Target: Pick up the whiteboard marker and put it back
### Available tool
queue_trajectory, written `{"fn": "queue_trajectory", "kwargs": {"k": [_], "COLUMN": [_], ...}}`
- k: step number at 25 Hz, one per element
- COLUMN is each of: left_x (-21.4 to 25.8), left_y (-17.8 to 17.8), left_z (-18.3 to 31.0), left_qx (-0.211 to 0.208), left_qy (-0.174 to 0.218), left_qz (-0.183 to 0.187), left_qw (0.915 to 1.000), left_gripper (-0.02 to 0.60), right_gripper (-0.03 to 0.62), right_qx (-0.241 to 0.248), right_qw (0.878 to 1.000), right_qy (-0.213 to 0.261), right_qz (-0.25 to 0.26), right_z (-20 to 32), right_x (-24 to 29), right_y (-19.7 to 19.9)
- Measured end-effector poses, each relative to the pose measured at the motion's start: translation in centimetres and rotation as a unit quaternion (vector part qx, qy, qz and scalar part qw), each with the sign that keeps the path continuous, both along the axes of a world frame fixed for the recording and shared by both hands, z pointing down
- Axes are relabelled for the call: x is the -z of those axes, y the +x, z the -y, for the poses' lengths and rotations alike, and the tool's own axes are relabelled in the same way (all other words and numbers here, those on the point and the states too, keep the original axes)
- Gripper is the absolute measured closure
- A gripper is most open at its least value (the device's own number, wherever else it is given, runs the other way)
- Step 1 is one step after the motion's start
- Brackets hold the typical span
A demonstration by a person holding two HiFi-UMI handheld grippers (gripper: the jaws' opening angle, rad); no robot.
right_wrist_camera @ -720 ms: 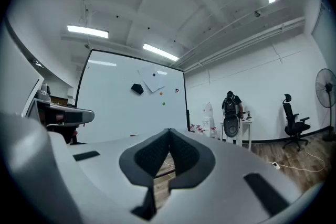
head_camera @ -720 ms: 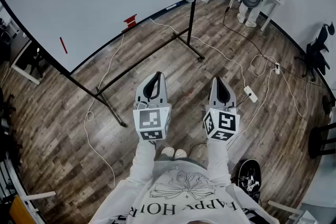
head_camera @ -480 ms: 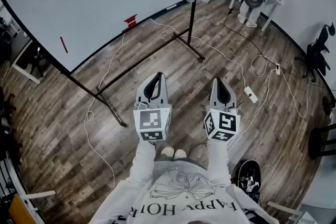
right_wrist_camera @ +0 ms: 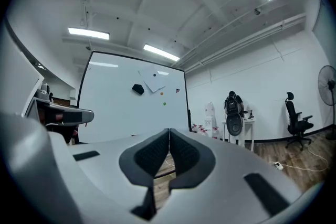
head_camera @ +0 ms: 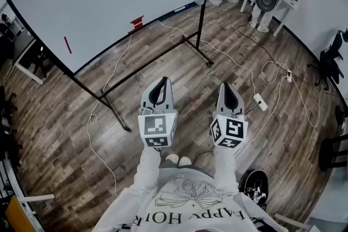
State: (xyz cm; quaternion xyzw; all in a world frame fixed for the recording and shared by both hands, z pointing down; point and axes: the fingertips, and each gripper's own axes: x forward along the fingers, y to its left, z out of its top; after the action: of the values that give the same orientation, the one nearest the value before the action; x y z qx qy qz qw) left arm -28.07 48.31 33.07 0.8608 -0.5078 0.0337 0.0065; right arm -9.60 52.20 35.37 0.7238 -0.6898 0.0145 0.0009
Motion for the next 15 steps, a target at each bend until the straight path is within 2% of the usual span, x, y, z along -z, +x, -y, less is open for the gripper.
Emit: {"fn": "queue_trajectory", "kwargs": {"k": [7,15], "left_x": [-1.8,-2.9], "left_y": [0.3,0.6], "left_z": [0.0,3.7], "left_qx": [0.017,0.026], "left_qy": [-0.014,-0.023], "left_qz": [0.011,0.017], "left_qw": [0.9997,0.9993], "left_gripper": [0.572,0.571], "right_gripper": [0.589,0.589], "right_qx": [0.009,0.019], "right_qw": [1.0,0.999], "right_qy": [-0.016,-0.029], "right_qz": [0.005,0.008], "right_z": [0.6,4.0], "right_x": [-1.8,-3.2], "right_y": [0.9,1.0]}}
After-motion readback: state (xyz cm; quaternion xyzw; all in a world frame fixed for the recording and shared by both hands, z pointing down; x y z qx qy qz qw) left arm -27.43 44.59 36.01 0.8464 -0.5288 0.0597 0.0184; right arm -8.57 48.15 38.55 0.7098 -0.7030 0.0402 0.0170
